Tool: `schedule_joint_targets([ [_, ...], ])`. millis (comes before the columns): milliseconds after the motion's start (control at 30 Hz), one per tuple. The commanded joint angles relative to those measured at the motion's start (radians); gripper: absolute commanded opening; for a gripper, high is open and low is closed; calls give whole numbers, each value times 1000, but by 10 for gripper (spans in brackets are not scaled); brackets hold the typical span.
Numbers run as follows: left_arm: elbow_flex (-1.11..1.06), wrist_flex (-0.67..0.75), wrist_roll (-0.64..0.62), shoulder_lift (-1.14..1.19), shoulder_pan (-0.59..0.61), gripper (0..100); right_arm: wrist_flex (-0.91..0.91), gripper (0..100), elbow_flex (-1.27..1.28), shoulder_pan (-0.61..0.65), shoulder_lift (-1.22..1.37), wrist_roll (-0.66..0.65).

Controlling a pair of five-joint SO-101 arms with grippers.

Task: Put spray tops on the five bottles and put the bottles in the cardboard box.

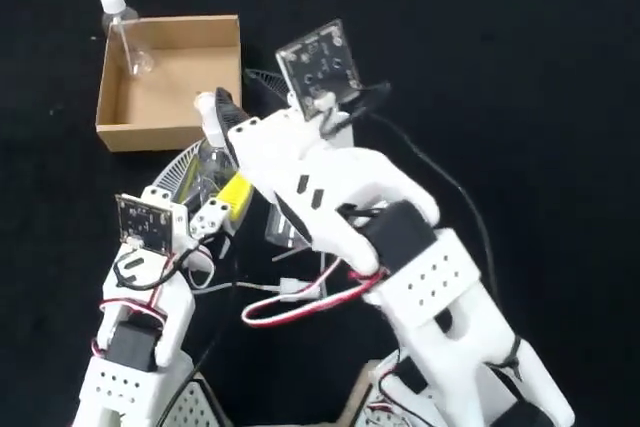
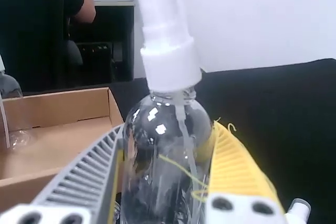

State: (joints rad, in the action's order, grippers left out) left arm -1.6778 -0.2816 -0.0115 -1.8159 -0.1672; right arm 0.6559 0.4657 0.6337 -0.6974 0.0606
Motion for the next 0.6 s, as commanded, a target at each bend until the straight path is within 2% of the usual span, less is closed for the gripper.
schedule_joint_targets([
  [0, -21, 21, -9, -9, -7, 95, -38, 120, -38, -14, -59, -9],
  [200, -21, 21, -9, -9, -5, 95, -25, 120, -38, -26, -71, -8],
  [433, -18, 23, -3, -9, -4, 95, 201, 120, -18, -241, -209, -9],
  [567, -18, 23, -3, -9, -1, 95, 288, 120, 110, -324, -289, -9],
])
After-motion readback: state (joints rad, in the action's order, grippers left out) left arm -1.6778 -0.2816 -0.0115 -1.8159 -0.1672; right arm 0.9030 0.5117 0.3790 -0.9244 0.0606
